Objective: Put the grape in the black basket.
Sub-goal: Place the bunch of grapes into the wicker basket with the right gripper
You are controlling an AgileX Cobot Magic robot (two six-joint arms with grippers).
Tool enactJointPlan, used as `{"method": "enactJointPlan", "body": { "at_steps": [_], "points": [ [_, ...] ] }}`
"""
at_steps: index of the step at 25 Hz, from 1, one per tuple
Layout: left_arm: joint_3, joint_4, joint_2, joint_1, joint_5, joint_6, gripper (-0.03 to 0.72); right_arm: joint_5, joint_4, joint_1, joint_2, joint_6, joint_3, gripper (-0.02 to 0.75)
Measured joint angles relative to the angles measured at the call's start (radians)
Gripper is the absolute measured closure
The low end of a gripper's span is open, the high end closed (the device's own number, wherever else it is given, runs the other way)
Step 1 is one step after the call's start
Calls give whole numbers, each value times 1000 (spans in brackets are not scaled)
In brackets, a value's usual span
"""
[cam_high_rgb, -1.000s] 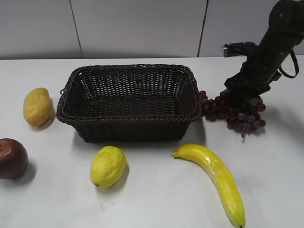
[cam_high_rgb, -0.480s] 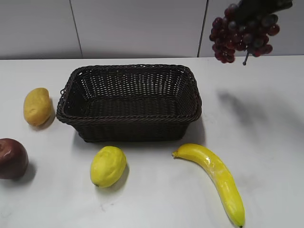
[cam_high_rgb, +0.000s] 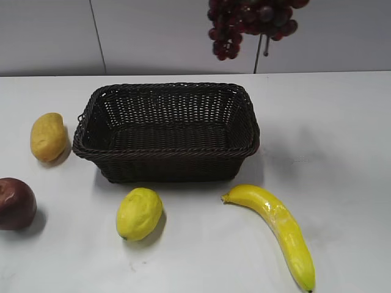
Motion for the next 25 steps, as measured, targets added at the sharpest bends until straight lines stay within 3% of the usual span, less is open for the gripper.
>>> {"method": "enactJointPlan", "body": {
  "at_steps": [4,10,25],
  "points": [
    [0,0,0,0,0,0,459,-62,9,100,16,0,0,438],
    [0,0,0,0,0,0,459,-118,10,182,110,-1,0,440],
    [0,0,0,0,0,0,460,-150,-36,193,428,-1,0,442]
  ]
}}
